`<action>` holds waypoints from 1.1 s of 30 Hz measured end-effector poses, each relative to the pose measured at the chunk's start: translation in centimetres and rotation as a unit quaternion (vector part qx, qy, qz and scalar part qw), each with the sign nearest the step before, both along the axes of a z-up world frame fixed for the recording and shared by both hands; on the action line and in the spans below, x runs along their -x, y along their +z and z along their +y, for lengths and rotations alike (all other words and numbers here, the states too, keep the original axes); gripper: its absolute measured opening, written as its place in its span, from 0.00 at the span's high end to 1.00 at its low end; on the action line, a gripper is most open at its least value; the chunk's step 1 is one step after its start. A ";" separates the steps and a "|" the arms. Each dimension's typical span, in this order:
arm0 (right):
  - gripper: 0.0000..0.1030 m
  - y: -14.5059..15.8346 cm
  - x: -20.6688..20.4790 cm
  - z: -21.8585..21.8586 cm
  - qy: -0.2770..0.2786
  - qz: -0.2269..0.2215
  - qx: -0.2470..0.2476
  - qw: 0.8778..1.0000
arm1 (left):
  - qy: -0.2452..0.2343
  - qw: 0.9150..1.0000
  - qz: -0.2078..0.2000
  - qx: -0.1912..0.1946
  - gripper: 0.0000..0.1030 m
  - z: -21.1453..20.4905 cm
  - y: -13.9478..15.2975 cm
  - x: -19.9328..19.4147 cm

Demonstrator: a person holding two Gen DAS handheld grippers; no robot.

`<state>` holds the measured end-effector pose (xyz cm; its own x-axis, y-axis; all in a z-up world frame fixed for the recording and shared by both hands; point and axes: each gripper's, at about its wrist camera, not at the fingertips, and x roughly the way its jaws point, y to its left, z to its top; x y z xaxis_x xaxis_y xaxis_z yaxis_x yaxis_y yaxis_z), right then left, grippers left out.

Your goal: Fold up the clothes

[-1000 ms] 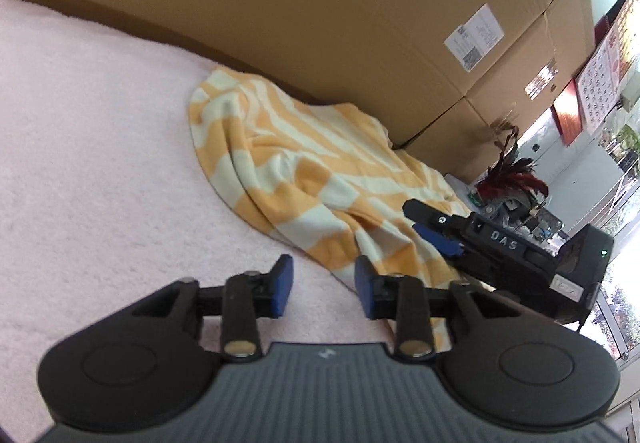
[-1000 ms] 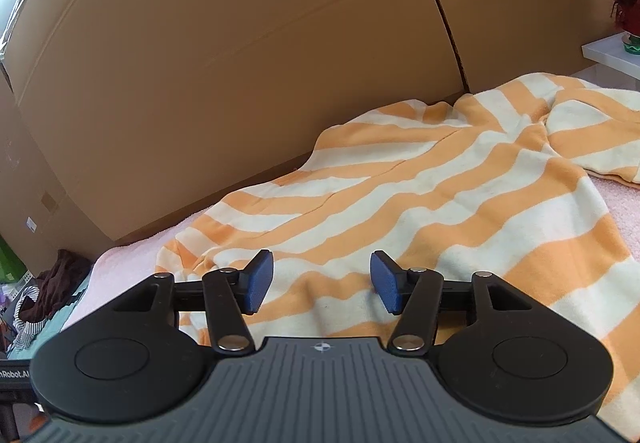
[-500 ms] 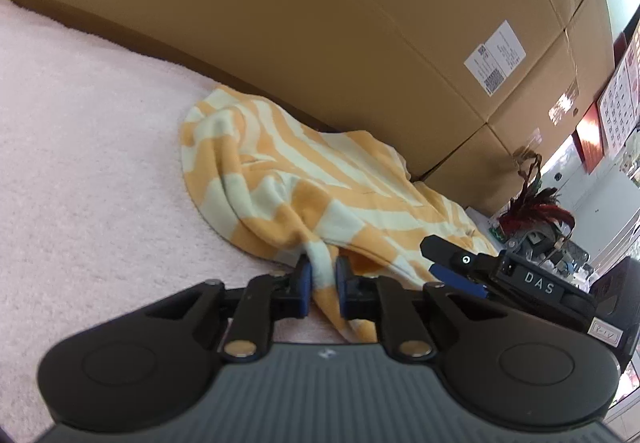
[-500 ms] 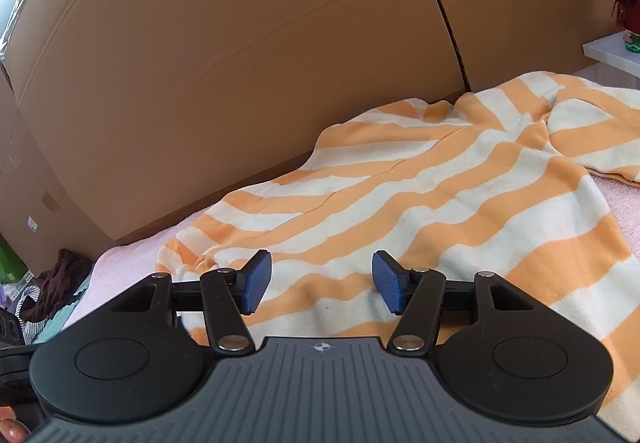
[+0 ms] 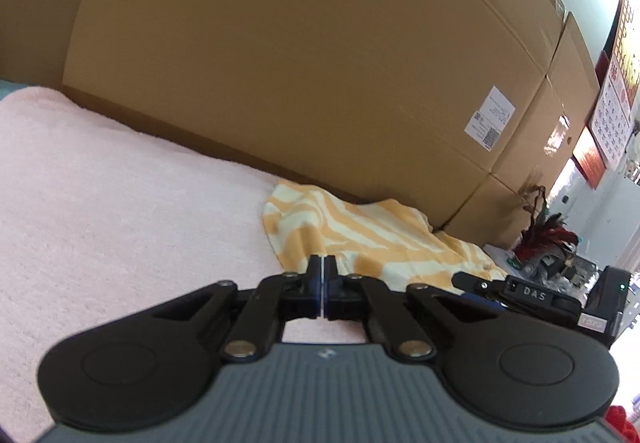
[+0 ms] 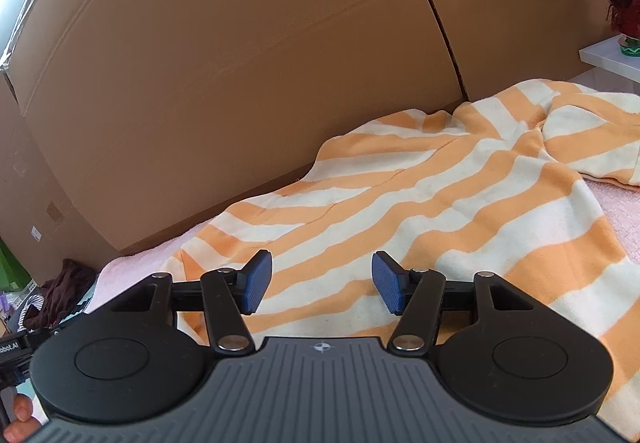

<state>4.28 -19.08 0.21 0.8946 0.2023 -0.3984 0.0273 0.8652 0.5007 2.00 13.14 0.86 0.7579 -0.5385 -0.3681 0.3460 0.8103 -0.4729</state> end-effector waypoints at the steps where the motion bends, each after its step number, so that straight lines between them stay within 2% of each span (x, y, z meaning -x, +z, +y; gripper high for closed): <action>1: 0.42 0.0 0.0 0.0 0.000 0.001 0.001 1.000 | -0.016 1.000 0.012 0.006 1.00 -0.4 -0.2 0.0; 5: 0.42 0.0 -0.1 0.0 0.001 0.004 0.002 1.000 | -0.061 0.996 0.062 0.003 1.00 -4.0 -2.0 -0.2; 8: 0.42 -0.1 0.0 0.0 0.001 0.004 0.001 1.000 | -0.069 0.992 0.102 -0.008 1.00 -6.6 -3.6 -1.4; 10: 0.41 -0.1 0.0 -0.1 0.001 0.005 0.000 1.000 | -0.049 0.994 0.096 -0.016 0.89 -7.4 -3.7 -1.8; 14: 0.39 -0.1 -0.1 0.0 0.005 0.007 0.002 1.000 | -0.033 0.994 0.103 -0.011 0.85 -8.2 -3.6 -3.0; 15: 0.38 -0.1 -0.1 0.0 0.005 0.007 0.002 1.000 | -0.031 0.994 0.104 -0.009 0.85 -8.2 -3.7 -3.2; 17: 0.38 0.0 -0.1 0.0 0.007 0.007 0.004 1.000 | -0.027 0.994 0.108 -0.005 1.00 -8.3 -3.8 -3.6; 19: 0.38 0.0 -0.1 0.0 0.007 0.007 0.004 1.000 | -0.024 0.994 0.110 0.000 1.00 -8.2 -3.9 -3.8; 22: 0.38 0.0 -0.1 -0.1 0.007 0.007 0.003 1.000 | -0.010 0.995 0.097 0.009 1.00 -7.5 -3.5 -3.4; 26: 0.38 0.0 -0.1 -0.1 0.009 0.003 0.002 1.000 | 0.011 0.999 0.049 0.020 1.00 -5.5 -1.6 -2.0; 33: 0.38 0.5 0.2 0.3 0.020 -0.018 0.008 1.000 | 0.045 0.998 0.003 0.032 1.00 -0.8 0.8 0.2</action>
<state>4.10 -18.80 0.69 0.8996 0.2314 -0.3702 -0.0240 0.8729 0.4873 1.83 12.37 1.64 0.8016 -0.4915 -0.3403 0.2707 0.8060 -0.5264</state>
